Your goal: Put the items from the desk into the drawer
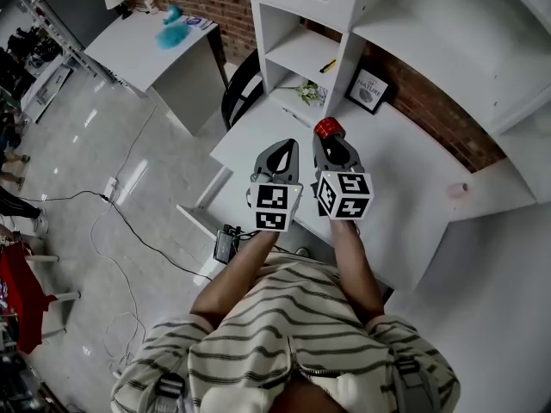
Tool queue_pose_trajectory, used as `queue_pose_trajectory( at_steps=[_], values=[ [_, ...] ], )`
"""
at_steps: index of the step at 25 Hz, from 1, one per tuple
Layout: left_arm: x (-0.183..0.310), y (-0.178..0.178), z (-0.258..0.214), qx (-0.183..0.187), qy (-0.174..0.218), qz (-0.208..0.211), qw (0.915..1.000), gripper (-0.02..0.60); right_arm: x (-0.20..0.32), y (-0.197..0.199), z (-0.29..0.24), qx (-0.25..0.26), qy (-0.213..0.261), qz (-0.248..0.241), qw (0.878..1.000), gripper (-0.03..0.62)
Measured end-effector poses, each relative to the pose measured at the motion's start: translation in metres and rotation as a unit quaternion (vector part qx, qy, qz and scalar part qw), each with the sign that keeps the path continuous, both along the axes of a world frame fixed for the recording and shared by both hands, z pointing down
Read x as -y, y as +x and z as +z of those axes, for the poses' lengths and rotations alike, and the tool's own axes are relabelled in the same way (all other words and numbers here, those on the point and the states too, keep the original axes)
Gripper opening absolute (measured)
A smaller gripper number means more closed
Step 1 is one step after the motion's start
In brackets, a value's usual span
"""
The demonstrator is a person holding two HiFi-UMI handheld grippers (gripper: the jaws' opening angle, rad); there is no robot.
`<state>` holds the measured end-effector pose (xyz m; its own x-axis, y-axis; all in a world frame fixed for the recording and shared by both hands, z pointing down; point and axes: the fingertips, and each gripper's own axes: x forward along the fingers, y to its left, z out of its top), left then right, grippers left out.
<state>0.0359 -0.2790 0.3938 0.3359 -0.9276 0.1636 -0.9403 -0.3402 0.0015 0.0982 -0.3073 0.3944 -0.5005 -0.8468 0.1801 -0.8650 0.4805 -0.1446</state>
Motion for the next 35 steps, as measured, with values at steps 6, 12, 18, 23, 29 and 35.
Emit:
queue_pose_trajectory(
  at_steps=[6,12,18,23,29,35],
  values=[
    [-0.005,0.002,-0.025,-0.017,0.03,0.002,0.9994,0.006,-0.012,0.004,-0.026,-0.025,0.053,0.018,0.998,0.08],
    [-0.012,0.005,-0.043,-0.022,0.048,0.007,0.9986,0.006,-0.025,0.006,-0.044,-0.012,0.072,0.025,0.997,0.08],
    [-0.019,0.006,-0.055,-0.027,0.063,0.01,0.9976,0.006,-0.034,0.009,-0.056,-0.012,0.086,0.031,0.996,0.08],
    [-0.027,0.006,-0.064,-0.026,0.083,0.012,0.9962,0.005,-0.04,0.012,-0.057,-0.012,0.091,0.034,0.995,0.08],
    [-0.029,0.007,-0.066,-0.042,0.082,0.013,0.9957,0.005,-0.043,0.014,-0.059,-0.009,0.092,0.034,0.995,0.08],
    [-0.032,0.007,-0.066,-0.033,0.082,0.01,0.996,0.005,-0.047,0.014,-0.06,-0.007,0.093,0.032,0.995,0.081]
  ],
)
